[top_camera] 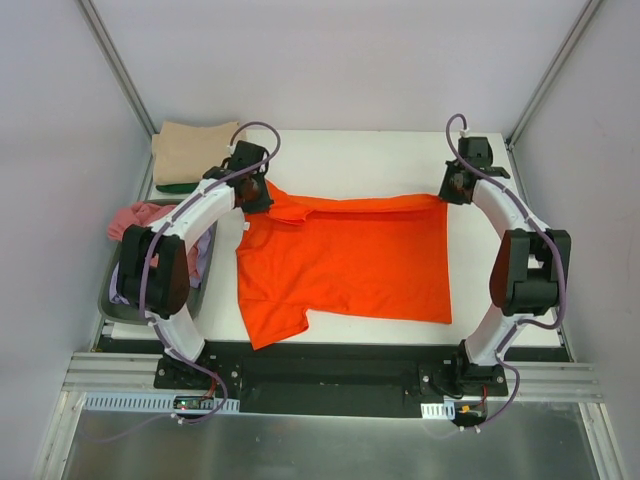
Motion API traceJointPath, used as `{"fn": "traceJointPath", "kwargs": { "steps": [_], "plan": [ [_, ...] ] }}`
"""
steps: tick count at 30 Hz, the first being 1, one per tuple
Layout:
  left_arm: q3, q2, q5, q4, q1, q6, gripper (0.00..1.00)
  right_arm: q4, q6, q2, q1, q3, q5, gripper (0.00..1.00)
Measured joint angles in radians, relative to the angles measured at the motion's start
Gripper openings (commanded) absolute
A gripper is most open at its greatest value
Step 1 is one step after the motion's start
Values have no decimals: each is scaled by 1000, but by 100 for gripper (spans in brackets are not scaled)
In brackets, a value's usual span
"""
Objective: Fold and stack the t-shirts
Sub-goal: Fold the flattened tshirt in 1/3 of the way
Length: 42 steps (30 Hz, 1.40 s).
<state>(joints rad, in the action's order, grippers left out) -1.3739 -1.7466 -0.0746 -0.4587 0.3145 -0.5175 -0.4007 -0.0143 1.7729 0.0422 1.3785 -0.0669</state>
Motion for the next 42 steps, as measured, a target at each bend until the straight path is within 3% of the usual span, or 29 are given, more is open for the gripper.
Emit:
{"fn": "traceJointPath", "kwargs": {
  "steps": [20, 29, 32, 35, 36, 38, 39, 42],
  "plan": [
    [257, 196, 15, 13, 73, -159, 0, -6, -15, -43, -1, -51, 0, 1],
    [352, 216, 11, 14, 80, -232, 1, -8, -17, -43, 0, -71, 0, 6],
    [363, 216, 15, 18, 86, -238, 6, -6, -17, -43, -1, -81, -1, 6],
    [376, 215, 23, 26, 92, -245, 24, -8, -17, -43, -1, -98, -12, 10],
    [381, 215, 24, 28, 93, -245, 28, -12, -16, -43, -1, -103, -21, 14],
    [393, 215, 32, 31, 99, -249, 35, -17, -14, -43, -1, -113, -39, 33],
    [399, 215, 38, 31, 100, -247, 42, -20, -12, -43, -1, -117, -48, 42],
    [420, 227, 49, 31, 106, -237, 66, -33, -9, -45, -1, -132, -61, 57]
  ]
}}
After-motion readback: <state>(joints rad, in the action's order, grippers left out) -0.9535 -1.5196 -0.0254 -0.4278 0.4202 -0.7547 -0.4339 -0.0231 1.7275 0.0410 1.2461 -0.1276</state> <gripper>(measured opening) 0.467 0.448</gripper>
